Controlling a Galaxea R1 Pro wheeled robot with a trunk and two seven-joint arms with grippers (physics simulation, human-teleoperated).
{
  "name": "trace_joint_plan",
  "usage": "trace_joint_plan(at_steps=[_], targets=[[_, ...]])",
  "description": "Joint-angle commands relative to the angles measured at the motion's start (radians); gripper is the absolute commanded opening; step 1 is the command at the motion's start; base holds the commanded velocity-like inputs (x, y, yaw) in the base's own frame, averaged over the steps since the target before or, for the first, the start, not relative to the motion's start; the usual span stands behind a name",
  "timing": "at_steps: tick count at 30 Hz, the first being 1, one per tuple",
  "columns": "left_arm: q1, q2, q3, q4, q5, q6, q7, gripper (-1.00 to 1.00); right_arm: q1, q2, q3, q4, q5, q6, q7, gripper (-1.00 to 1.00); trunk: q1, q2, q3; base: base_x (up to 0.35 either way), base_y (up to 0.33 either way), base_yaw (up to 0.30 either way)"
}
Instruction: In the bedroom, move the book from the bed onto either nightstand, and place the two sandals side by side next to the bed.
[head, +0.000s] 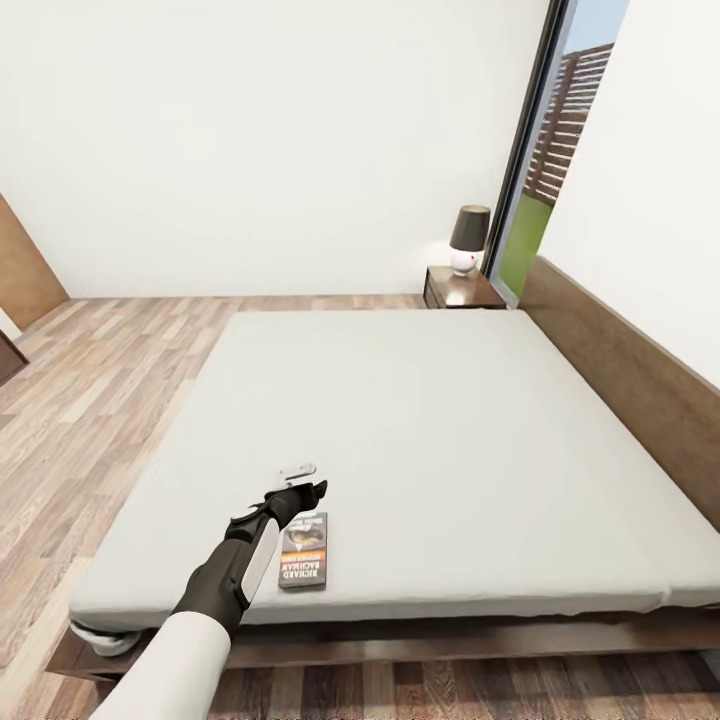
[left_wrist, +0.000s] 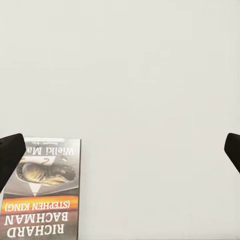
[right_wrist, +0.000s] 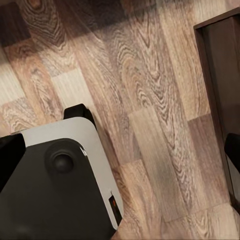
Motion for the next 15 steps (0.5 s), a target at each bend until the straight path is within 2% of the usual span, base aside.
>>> trace_joint_plan(at_steps=[1,15], targets=[[0.0,-0.001,0.004,-0.001,0.007,0.007,-0.003,1.0,-0.001,0.0,-0.008,0.001,-0.003,-0.002,0.006,1.0,0.0,-0.002,-0.003,0.0,0.0,0.0],[0.0,-0.001,0.004,-0.001,0.007,0.007,-0.003,1.0,-0.001,0.0,-0.008,0.001,-0.003,-0.002,0.006,1.0,0.0,-0.002,-0.025,0.0,0.0,0.0]])
